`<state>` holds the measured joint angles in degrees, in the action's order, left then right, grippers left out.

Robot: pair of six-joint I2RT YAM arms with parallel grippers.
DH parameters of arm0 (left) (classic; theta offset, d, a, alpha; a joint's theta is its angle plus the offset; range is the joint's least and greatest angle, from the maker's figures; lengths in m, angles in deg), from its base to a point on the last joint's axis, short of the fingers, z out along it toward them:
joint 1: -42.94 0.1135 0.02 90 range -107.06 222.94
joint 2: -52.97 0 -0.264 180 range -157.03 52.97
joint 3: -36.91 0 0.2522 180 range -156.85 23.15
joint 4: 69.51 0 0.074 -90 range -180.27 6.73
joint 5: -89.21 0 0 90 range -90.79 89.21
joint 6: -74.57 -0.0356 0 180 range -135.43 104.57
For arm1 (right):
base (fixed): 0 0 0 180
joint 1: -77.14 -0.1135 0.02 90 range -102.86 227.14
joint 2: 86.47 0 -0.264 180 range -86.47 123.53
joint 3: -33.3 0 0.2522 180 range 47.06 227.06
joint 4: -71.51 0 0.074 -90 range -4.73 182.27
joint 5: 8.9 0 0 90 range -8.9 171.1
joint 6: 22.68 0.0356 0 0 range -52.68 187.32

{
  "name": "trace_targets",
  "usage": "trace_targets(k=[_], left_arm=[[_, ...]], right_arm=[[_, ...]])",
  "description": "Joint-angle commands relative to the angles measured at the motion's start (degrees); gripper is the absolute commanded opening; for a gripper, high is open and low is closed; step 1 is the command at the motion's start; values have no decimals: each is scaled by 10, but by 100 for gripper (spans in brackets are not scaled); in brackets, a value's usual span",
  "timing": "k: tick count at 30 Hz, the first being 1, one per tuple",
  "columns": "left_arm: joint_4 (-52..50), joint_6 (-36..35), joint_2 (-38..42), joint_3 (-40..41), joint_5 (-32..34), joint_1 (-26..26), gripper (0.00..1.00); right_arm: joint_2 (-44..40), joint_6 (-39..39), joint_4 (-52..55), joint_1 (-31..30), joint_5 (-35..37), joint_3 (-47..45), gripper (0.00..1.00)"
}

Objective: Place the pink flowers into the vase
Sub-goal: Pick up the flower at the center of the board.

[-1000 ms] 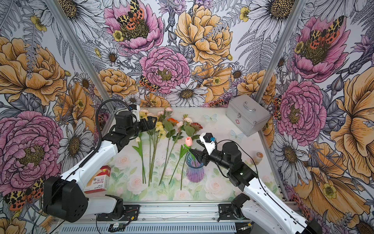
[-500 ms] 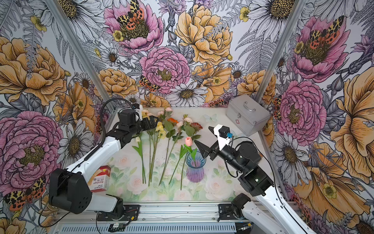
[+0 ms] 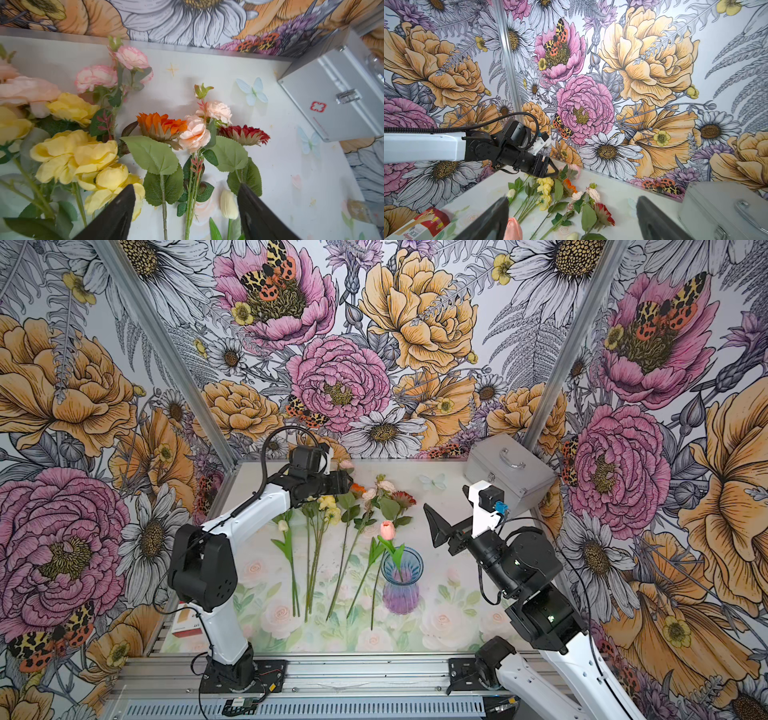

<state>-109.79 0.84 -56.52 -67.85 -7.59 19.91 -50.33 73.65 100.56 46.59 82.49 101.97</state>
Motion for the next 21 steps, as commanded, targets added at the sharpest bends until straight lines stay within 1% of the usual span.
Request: trace_targets(k=[1, 8, 12, 15, 21], left_arm=[[-66, -42, -42, -42, 13, -23, 76], [-101, -77, -119, -96, 38, -57, 72], [-122, -86, -157, -124, 67, -70, 70], [-133, -88, -175, -135, 91, -76, 68], [-140, -99, -205, -155, 94, -84, 62]], right_arm=[[2, 0, 26, 10, 32, 16, 97], [3, 8, 36, 23, 33, 18, 97], [3, 11, 38, 28, 33, 16, 97], [3, 12, 38, 31, 29, 17, 97], [4, 12, 39, 37, 27, 13, 97]])
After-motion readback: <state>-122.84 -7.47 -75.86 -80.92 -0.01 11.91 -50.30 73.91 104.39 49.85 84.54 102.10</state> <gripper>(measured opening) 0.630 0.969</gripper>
